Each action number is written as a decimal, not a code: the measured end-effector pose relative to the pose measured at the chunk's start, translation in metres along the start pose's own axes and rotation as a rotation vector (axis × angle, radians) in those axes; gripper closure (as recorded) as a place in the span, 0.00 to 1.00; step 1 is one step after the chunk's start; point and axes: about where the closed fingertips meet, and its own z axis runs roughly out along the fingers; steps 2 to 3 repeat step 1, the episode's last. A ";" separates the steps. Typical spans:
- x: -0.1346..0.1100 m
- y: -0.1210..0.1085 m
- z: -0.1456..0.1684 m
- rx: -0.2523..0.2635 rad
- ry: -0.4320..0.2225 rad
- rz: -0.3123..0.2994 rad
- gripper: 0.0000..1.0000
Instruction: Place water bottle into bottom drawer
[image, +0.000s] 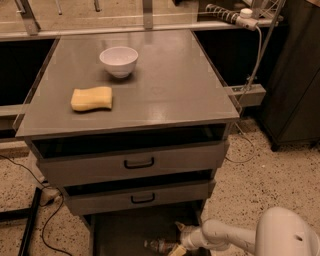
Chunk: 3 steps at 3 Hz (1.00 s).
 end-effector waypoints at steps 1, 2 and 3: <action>0.000 0.000 0.000 0.000 0.000 0.000 0.00; 0.000 0.000 0.000 0.000 0.000 0.000 0.00; 0.000 0.000 0.000 0.000 0.000 0.000 0.00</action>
Offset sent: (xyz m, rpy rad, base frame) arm 0.0000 0.0000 0.0000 0.0000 0.0000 0.0000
